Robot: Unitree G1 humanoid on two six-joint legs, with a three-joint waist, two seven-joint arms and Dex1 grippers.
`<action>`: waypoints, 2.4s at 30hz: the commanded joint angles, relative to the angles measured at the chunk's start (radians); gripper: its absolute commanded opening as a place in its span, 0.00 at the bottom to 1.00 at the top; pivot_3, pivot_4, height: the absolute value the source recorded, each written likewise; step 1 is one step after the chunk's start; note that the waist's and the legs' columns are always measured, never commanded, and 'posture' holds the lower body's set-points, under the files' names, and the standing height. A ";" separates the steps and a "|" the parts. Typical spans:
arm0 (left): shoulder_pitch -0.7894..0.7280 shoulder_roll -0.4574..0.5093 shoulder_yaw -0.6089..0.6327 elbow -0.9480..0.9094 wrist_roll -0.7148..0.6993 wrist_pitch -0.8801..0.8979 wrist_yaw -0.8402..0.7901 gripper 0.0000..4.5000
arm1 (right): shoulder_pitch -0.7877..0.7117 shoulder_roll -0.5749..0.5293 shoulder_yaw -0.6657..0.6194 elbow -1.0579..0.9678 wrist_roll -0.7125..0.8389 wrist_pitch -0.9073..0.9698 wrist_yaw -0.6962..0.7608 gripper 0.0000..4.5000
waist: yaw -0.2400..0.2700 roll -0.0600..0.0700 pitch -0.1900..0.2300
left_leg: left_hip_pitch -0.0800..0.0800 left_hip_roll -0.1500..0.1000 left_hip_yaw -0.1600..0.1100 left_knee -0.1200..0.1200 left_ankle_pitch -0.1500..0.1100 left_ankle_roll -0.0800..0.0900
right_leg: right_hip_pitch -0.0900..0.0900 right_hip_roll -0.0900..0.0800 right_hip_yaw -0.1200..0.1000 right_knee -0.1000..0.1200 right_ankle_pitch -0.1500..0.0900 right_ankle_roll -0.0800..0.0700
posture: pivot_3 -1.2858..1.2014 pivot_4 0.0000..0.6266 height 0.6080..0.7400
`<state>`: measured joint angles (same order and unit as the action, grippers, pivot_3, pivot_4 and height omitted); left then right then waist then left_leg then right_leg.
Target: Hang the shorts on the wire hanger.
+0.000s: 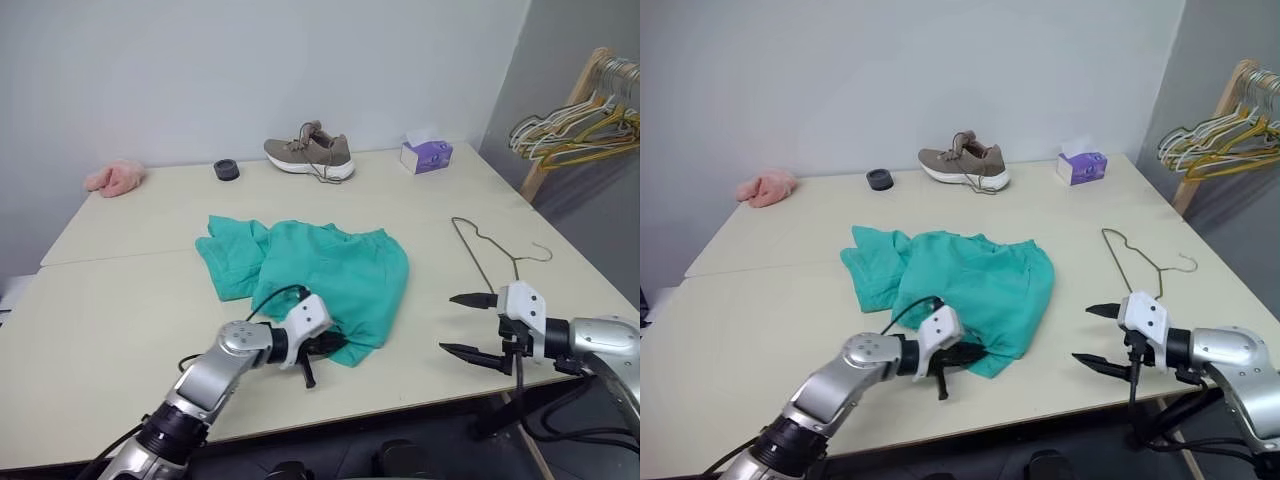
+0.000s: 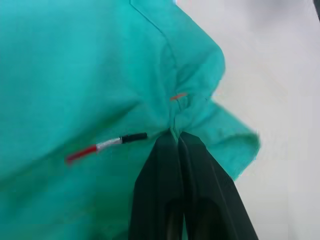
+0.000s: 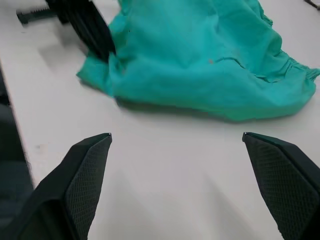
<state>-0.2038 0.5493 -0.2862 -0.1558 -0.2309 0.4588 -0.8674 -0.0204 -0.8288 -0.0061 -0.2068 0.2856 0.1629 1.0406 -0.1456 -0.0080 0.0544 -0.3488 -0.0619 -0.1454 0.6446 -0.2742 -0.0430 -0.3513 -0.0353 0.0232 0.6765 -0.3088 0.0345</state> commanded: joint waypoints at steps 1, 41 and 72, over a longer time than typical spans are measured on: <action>-0.003 0.042 0.157 -0.076 -0.098 0.018 -0.023 0.01 | -0.108 0.039 0.071 0.089 -0.148 -0.140 -0.059 1.00 | -0.001 0.000 0.000 | 0.000 0.000 0.000 0.000 0.000 0.000 | 0.000 0.000 0.000 0.000 0.000 0.000 | 0.43 0.00 1.00; 0.299 0.356 0.717 -0.295 -0.481 0.297 -0.068 0.00 | -0.943 0.487 0.532 1.222 -0.813 -0.751 -0.480 0.72 | 0.000 0.000 0.000 | 0.004 0.003 0.010 -0.001 0.000 -0.001 | -0.004 0.006 0.015 0.004 0.004 -0.009 | 0.47 0.00 1.00; 0.035 0.595 0.489 0.054 -0.306 0.076 -0.430 0.00 | -0.693 -0.015 0.259 -0.038 0.316 0.493 0.222 0.01 | 0.002 0.006 0.004 | 0.004 0.005 0.013 -0.001 -0.003 0.001 | -0.006 0.006 0.015 0.004 0.001 -0.001 | 0.45 0.00 1.00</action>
<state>-0.1302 1.1677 0.2502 -0.1588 -0.5844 0.5686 -1.3301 -0.6641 -0.8734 0.2590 -0.3224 0.6372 0.6372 1.3162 -0.1434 -0.0020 0.0584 -0.3442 -0.0572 -0.1322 0.6444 -0.2774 -0.0415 -0.3569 -0.0296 0.0381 0.6803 -0.3062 0.0344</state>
